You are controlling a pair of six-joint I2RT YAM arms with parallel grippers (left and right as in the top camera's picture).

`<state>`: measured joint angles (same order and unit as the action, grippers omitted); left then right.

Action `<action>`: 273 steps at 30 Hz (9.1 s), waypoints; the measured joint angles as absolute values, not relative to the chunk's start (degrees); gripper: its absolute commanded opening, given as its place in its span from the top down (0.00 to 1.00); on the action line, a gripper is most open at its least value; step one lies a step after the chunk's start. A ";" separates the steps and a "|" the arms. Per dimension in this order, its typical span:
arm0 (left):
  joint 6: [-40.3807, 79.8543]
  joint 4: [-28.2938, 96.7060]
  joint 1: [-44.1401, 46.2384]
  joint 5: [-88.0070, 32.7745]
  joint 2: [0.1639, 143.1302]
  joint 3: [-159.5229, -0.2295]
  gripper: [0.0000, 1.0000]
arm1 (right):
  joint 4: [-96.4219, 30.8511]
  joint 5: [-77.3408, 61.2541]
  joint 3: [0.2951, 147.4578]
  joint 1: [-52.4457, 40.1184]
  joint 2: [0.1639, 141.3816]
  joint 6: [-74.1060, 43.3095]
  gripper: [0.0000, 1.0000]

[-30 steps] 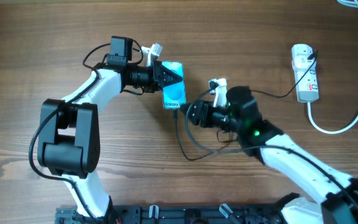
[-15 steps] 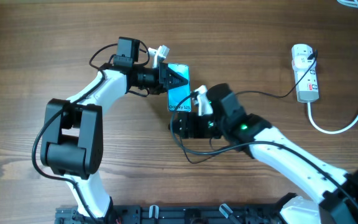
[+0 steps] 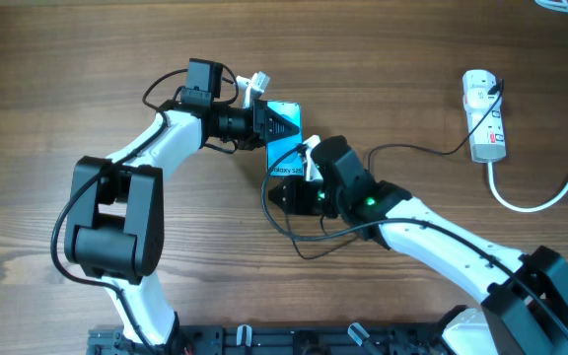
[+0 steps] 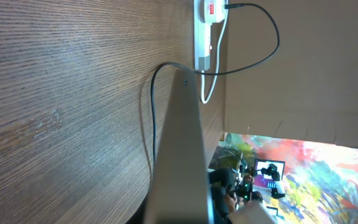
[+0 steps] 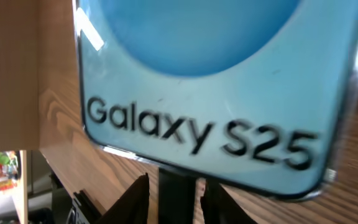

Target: Plug charger to phone and switch on socket

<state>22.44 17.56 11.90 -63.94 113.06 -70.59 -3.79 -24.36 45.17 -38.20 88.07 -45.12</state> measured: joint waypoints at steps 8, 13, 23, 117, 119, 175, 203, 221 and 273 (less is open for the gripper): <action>22.39 17.54 12.01 -63.88 113.06 -70.57 0.96 | -6.15 -28.58 45.54 -36.82 88.07 -44.03 0.92; 22.35 17.54 12.01 -63.90 113.06 -70.54 0.96 | -6.20 -29.17 45.54 -36.80 88.07 -43.86 0.96; 22.35 16.62 11.22 -65.47 113.06 -71.00 0.96 | -1.80 -33.69 45.36 -34.65 88.07 -48.05 0.95; 23.27 27.79 17.80 -14.76 113.25 -70.70 0.63 | -17.56 -21.28 46.24 -19.81 85.14 -40.16 0.00; 23.27 27.62 17.80 -14.76 113.25 -70.70 0.59 | -17.56 -21.28 46.24 -19.81 85.14 -40.16 0.00; 26.46 31.77 4.80 -14.83 112.27 -71.53 0.00 | -63.59 -5.39 84.93 -15.55 83.53 -38.48 0.01; 26.46 31.75 4.80 -14.83 112.27 -71.53 0.00 | -54.74 10.15 86.17 20.34 105.89 -48.64 0.00; 26.46 31.75 4.80 -14.83 112.27 -71.53 0.00 | -40.14 6.98 86.13 22.00 120.92 -49.50 0.00; 26.46 31.75 4.80 -14.83 112.27 -71.53 0.00 | -57.04 -3.11 85.95 23.05 103.04 -21.91 0.00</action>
<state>26.46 31.75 4.80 -14.83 112.27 -71.53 -57.04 -3.11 85.95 23.05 103.04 -21.91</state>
